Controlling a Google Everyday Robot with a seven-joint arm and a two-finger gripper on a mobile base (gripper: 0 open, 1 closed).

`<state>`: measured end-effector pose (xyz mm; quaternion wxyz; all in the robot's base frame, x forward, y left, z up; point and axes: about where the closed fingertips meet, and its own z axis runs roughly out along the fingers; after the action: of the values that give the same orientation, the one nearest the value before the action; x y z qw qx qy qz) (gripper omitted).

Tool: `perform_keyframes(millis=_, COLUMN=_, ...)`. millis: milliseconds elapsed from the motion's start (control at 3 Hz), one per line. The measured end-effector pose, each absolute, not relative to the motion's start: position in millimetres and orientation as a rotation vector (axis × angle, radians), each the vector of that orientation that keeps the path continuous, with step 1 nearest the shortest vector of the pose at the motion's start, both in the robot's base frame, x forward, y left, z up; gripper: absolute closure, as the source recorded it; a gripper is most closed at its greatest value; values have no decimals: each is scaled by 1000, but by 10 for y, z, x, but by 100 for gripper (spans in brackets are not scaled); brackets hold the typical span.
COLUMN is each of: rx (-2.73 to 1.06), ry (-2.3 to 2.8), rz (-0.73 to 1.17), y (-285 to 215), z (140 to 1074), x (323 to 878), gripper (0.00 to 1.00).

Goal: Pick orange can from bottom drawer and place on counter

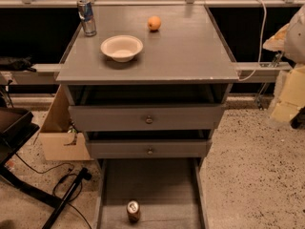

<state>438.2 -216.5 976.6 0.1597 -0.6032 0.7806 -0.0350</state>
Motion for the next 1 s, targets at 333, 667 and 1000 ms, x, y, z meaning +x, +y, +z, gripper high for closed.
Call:
perform_keyframes(millis=333, rx=-1727, ry=2220, rz=-104, y=-2175, z=9804, x=4388, gripper=0)
perform_keyframes(millis=667, rx=-1672, ry=2190, rz=37, y=-2226, z=9409, x=4375, gripper=0)
perform_keyframes(millis=1000, rx=-1589, ry=2119, rz=203, y=-2259, z=8810, x=4313, gripper=0)
